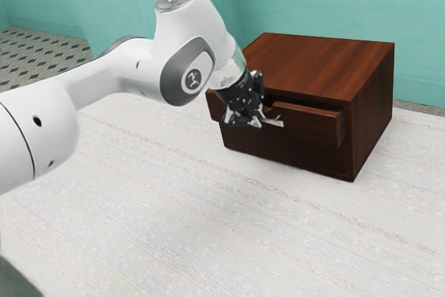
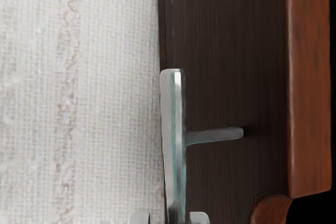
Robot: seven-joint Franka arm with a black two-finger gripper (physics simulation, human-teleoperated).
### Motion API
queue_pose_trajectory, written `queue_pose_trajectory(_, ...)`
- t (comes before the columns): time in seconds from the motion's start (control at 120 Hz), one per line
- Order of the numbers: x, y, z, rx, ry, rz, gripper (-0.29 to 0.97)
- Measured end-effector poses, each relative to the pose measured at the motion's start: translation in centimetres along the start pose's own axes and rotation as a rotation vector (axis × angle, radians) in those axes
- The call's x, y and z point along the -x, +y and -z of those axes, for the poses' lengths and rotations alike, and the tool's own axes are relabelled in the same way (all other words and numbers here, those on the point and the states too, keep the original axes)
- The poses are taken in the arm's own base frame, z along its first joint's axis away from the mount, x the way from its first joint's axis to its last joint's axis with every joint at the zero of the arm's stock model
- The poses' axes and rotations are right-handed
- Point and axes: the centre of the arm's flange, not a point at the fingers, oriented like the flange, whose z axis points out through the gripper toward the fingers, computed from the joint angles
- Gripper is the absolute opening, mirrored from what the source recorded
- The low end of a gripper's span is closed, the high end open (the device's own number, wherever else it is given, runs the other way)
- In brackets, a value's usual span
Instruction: Pull the drawer handle with one arm to open the drawer
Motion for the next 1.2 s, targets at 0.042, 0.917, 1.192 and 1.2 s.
queue_pose_trajectory(0.042, 0.0, -0.3, 0.1, -0.006, -0.001, 0.001, -0.05)
queue_pose_trajectory(0.917, -0.1, -7.8, 3.7, -0.058, -0.007, 0.011, -0.11)
queue_pose_trajectory(1.192, 0.0, -9.4, 4.4, -0.065, -0.008, 0.016, -0.11)
queue_pose_trajectory(1.2, 0.0, -9.5, 4.4, -0.065, -0.008, 0.016, -0.11)
